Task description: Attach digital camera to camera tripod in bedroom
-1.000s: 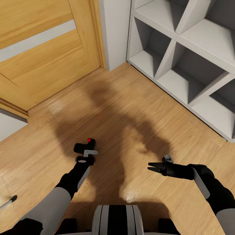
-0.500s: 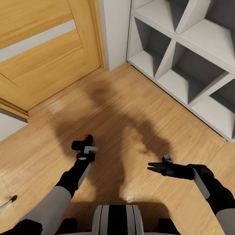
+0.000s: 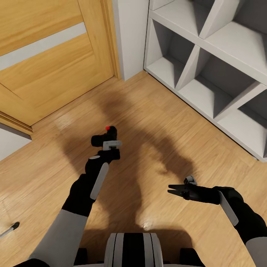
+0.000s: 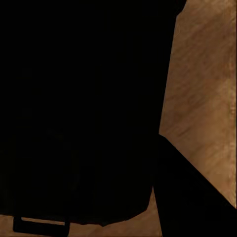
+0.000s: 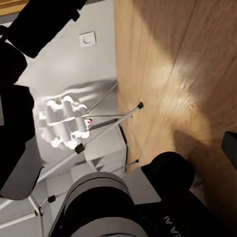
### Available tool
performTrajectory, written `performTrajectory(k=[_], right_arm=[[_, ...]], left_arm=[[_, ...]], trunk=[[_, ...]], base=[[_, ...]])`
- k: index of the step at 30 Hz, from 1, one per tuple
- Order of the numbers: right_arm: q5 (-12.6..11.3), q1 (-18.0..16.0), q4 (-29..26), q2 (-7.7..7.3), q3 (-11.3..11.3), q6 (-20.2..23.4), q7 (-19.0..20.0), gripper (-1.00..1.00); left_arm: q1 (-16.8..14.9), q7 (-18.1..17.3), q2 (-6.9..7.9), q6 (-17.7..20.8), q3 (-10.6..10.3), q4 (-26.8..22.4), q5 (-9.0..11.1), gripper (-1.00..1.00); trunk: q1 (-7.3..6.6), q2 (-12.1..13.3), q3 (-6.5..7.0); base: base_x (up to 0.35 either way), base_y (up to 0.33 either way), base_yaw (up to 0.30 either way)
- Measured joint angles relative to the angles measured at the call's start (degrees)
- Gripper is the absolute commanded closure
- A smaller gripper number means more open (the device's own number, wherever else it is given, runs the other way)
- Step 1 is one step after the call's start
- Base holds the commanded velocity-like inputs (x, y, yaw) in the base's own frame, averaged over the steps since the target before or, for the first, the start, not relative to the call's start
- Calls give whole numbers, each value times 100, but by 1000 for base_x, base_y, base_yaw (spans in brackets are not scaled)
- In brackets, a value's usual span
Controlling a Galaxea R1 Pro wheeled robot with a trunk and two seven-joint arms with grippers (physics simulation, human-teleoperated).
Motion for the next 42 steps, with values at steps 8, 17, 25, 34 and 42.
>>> performTrajectory(k=[8,17,25,34,42], right_arm=[[4,0,0,-9,-3,0,-4,-100],[-14,0,0,-28,-8,1,-7,-100],[-15,0,3,-33,-10,1,-11,-100],[-26,0,9,-40,-47,5,-620,-100],[-31,0,9,-37,-51,5,-886,-100]], left_arm=[[132,4,0,45,-2,-234,881,100],[153,4,0,46,1,-248,1095,100],[155,-7,0,43,7,-218,1184,100],[154,-1311,1431,51,21,-165,4841,100],[155,-4602,2688,58,-112,806,6506,100]], trunk=[[0,0,0],[-3,1,21],[-23,12,199],[-47,24,398],[-67,35,575]], base=[[0,0,0],[0,0,0],[0,0,0],[0,0,0],[0,0,0]])
